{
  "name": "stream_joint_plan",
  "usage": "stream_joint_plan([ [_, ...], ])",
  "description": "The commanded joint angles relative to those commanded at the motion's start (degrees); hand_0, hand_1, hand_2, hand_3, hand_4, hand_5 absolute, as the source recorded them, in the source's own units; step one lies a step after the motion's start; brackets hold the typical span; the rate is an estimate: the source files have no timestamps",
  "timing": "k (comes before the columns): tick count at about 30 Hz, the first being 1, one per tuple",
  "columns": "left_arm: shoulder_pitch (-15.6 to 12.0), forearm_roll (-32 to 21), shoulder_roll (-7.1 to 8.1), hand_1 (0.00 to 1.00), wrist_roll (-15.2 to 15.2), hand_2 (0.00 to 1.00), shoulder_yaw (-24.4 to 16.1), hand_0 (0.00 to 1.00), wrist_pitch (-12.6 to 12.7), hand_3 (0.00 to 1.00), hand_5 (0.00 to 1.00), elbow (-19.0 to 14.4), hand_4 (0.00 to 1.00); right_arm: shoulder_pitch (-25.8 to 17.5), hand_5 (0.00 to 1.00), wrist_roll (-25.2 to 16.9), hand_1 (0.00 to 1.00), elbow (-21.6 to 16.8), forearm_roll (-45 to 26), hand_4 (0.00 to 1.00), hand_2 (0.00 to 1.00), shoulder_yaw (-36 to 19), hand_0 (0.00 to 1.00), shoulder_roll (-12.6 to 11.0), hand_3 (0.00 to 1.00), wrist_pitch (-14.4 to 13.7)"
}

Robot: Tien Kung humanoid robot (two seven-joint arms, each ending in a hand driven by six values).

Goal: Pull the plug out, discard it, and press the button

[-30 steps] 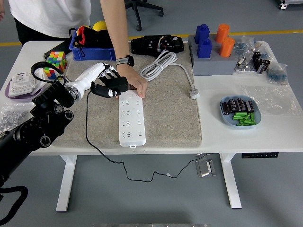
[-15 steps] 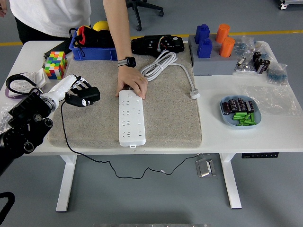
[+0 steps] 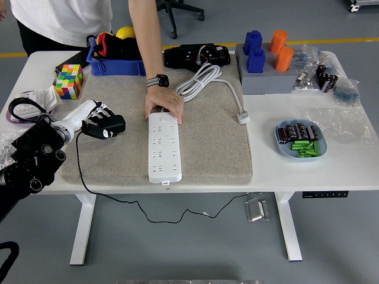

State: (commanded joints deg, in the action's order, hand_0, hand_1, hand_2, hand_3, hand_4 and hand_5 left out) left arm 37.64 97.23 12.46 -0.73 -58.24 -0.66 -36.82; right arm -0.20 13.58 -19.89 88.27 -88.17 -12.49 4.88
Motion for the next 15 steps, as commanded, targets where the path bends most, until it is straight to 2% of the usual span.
stream_joint_plan([
  [3, 0.0, -0.3, 0.06, 0.734, 0.4, 0.699, -0.1, 0.749, -0.5, 0.734, 0.002, -0.2, 0.892, 0.1, 0.658, 0.0, 0.729, -0.1, 0.0, 0.883, 0.724, 0.0, 0.767, 0.0, 0.713, 0.0],
  [4, 0.0, -0.3, 0.07, 0.828, 0.4, 0.778, -0.1, 0.821, -0.5, 0.773, 0.002, -0.3, 0.925, 0.1, 0.658, 0.0, 0.729, -0.1, 0.0, 0.883, 0.724, 0.0, 0.767, 0.0, 0.713, 0.0],
  [9, -0.1, 0.1, 0.16, 0.828, 0.7, 0.778, -0.6, 0.821, -0.5, 0.773, 0.002, -0.7, 0.925, 0.1, 0.658, 0.0, 0.729, -0.1, 0.0, 0.883, 0.724, 0.0, 0.767, 0.0, 0.713, 0.0],
  [10, -0.1, 0.2, 0.19, 0.845, 0.9, 0.797, -0.8, 0.839, -0.6, 0.789, 0.052, -1.0, 0.944, 0.1, 0.658, 0.0, 0.729, -0.1, 0.0, 0.883, 0.724, -0.1, 0.767, 0.0, 0.713, 0.0],
  [15, -0.1, 0.5, 0.51, 0.845, 1.5, 0.797, -1.2, 0.839, -0.9, 0.789, 0.052, -4.1, 0.944, 0.2, 0.658, 0.0, 0.729, 0.0, 0.0, 0.883, 0.724, 0.0, 0.767, -0.1, 0.713, 0.0],
])
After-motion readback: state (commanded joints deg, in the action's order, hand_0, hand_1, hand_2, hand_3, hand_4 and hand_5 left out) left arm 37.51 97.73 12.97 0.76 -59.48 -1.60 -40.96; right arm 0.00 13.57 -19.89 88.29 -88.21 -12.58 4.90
